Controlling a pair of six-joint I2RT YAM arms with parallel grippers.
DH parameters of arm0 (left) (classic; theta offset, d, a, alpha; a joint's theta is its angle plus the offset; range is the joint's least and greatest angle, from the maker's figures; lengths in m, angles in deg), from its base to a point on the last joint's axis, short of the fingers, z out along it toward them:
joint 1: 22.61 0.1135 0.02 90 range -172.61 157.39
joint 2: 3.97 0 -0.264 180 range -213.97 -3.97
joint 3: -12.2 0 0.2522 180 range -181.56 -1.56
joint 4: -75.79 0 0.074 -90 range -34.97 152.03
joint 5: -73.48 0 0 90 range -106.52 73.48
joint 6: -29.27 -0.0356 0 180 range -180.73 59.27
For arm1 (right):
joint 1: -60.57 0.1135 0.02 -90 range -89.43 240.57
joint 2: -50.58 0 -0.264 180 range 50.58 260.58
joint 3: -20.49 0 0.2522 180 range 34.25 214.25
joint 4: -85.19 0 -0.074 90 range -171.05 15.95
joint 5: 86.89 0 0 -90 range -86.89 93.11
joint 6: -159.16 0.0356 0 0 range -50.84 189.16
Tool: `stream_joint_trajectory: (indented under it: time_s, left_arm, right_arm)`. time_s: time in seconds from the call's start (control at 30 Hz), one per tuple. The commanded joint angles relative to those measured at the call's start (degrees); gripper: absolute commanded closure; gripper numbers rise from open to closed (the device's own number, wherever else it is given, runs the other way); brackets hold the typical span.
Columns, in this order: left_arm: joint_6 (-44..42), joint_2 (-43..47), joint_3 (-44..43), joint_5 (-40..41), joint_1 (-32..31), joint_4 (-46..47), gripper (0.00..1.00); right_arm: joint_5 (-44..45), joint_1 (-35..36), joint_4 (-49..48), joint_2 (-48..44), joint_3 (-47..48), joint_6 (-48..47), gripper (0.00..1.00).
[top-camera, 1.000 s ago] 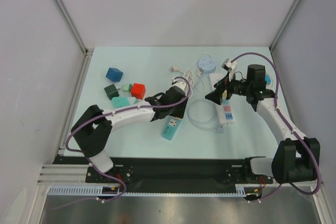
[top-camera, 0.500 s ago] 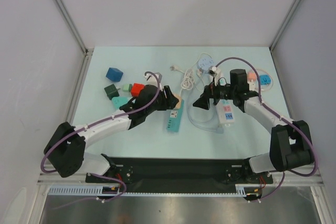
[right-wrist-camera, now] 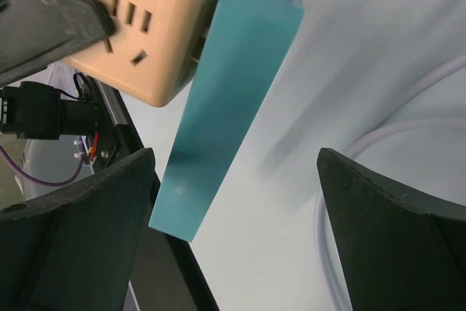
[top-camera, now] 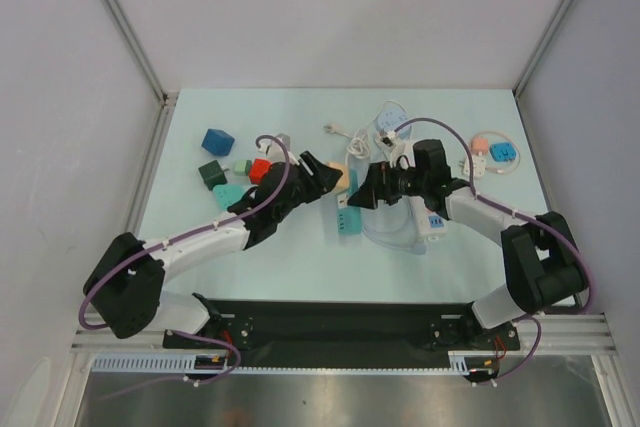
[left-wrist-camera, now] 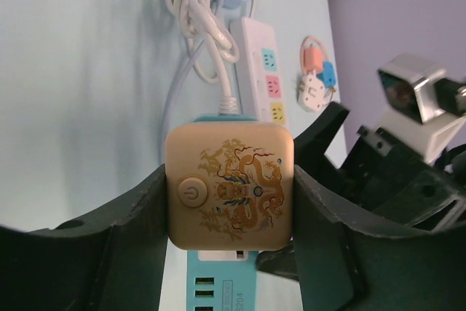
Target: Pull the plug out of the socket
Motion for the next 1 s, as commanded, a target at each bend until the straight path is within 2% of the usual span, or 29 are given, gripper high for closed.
stream_joint_trajectory:
  time_s: [0.0, 0.13, 0.2, 0.3, 0.33, 0.4, 0.43, 0.5, 0.67, 0.8, 0.97]
  left_arm:
    - [7.3, 0.37, -2.42, 3.04, 0.43, 8.85, 1.0]
    - [8.45, -1.73, -4.09, 2.95, 0.42, 9.3, 1.0]
    - [8.8, -2.61, -4.96, 2.78, 0.25, 9.47, 1.0]
    - [8.98, -4.37, -5.84, 2.34, -0.1, 10.08, 1.0]
    - [8.89, -4.64, -6.02, 1.9, -0.19, 10.35, 1.0]
    - [7.93, -5.34, -6.37, 1.37, -0.45, 10.87, 1.0]
    - [7.4, -5.43, -6.55, 1.19, -0.54, 10.36, 1.0]
    - [5.04, -4.99, -6.46, 0.93, -0.98, 10.35, 1.0]
    - [-1.38, -1.22, -3.83, -2.05, -0.98, 8.6, 1.0]
    - [-9.1, 5.63, 2.31, -3.46, -0.98, 6.05, 1.0]
    - [-15.53, 15.56, 7.24, -2.33, -0.89, -2.91, 1.0]
  right_arm:
    - [3.09, 1.46, -2.64, 1.12, 0.7, 3.02, 0.0]
    - [3.62, 2.25, -1.85, 2.35, 1.4, 3.2, 0.03]
    - [4.67, 2.78, -1.15, 3.05, 2.02, 3.02, 0.1]
    - [4.94, 3.22, 0.17, 4.2, 3.42, 2.84, 0.32]
    - [5.03, 3.31, 0.61, 5.24, 3.86, 2.84, 0.52]
    - [5.11, 3.22, 2.01, 6.3, 5.35, 2.67, 0.72]
    - [5.29, 3.31, 3.24, 7.09, 5.88, 2.32, 0.89]
    - [6.6, 3.05, 4.04, 7.71, 6.5, 2.23, 1.0]
    - [8.1, -0.19, 3.78, 7.72, 6.42, 3.72, 1.0]
    - [5.83, -2.31, 3.16, 8.85, 6.24, 4.25, 1.0]
    - [5.38, -0.91, 3.25, 10.35, 6.5, 2.76, 1.0]
